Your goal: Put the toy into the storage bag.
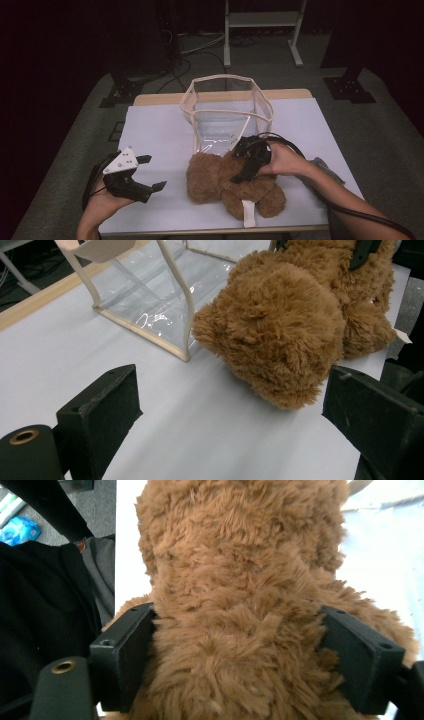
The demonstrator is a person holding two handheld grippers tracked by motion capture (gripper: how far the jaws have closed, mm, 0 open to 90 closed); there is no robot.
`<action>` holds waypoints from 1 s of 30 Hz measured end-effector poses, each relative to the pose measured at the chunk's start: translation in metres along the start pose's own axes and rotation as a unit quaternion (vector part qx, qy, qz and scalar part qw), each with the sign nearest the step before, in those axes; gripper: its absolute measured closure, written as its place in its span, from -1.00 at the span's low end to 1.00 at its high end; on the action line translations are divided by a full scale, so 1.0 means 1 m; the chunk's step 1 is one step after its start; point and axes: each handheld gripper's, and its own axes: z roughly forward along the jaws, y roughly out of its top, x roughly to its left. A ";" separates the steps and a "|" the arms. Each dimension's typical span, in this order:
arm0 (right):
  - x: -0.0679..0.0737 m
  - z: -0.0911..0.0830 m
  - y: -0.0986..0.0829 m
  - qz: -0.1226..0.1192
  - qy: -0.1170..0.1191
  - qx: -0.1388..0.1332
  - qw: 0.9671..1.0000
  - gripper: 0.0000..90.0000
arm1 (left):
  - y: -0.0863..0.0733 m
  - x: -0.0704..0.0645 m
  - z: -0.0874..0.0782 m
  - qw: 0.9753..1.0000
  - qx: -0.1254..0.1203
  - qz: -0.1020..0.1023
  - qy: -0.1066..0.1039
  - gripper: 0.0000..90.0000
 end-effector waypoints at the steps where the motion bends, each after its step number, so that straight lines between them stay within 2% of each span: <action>1: 0.000 0.001 -0.001 0.001 0.002 0.002 1.000 -0.61 | 0.000 0.000 0.000 1.000 0.001 -0.001 -0.001 -0.84; 6: -0.001 0.004 -0.004 0.008 0.007 0.005 1.000 -0.65 | -0.001 0.001 0.002 1.000 0.004 -0.001 -0.003 -0.84; 12: 0.002 0.012 -0.005 0.008 0.003 0.021 1.000 -0.72 | -0.001 0.001 0.000 1.000 0.002 -0.001 -0.002 -0.84; 18: 0.003 0.012 -0.008 0.011 0.000 0.014 1.000 -0.73 | -0.001 0.000 -0.001 1.000 -0.001 -0.003 -0.001 -0.84; 23: 0.006 0.015 -0.011 0.010 -0.010 0.014 1.000 -0.73 | -0.002 0.001 0.002 1.000 0.007 -0.002 -0.003 -0.84; 28: 0.009 0.017 -0.013 0.002 -0.020 0.015 1.000 -0.68 | -0.002 0.000 0.002 1.000 0.004 -0.003 -0.003 -0.84; 30: 0.008 0.018 -0.014 0.000 -0.024 0.016 1.000 -0.58 | -0.002 0.000 0.002 1.000 0.004 -0.003 -0.003 -0.84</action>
